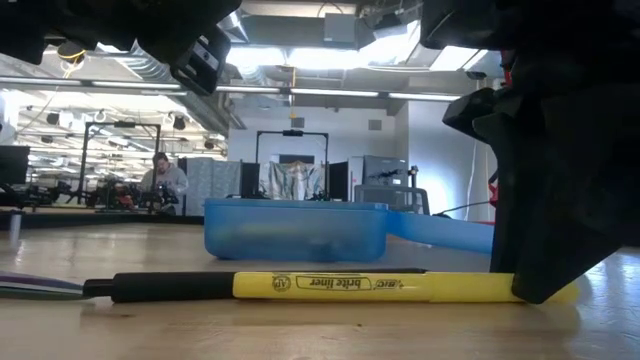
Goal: Pick & place school supplies into a supply box
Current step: Put the yellow pen into the blue supply box
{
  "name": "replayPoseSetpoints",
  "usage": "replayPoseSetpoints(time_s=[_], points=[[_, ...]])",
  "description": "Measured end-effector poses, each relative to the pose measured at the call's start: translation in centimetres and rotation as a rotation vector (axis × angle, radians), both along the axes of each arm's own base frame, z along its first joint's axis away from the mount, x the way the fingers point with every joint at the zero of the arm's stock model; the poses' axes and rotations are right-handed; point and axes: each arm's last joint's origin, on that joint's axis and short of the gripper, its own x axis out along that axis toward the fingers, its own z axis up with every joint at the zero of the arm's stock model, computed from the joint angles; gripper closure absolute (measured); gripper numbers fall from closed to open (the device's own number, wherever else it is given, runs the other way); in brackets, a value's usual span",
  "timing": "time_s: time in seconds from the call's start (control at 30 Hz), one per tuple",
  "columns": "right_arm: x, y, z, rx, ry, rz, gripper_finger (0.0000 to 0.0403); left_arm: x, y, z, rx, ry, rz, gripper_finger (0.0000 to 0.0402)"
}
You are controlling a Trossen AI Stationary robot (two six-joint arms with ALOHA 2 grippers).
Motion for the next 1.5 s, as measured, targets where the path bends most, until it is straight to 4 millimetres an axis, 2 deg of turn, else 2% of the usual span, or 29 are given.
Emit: replayPoseSetpoints(time_s=[0.5, 1.5], points=[[1.1, 1.7, 1.9, -0.052, -0.066, 0.134, 0.0339, 0.0, 0.0, 0.0, 0.0, 0.0, 0.0, 0.0297], [1.1, 1.8, 2.1, 0.007, -0.049, 0.089, 0.0338, 0.0, 0.0, 0.0, 0.0, 0.0, 0.0, 0.0297]])
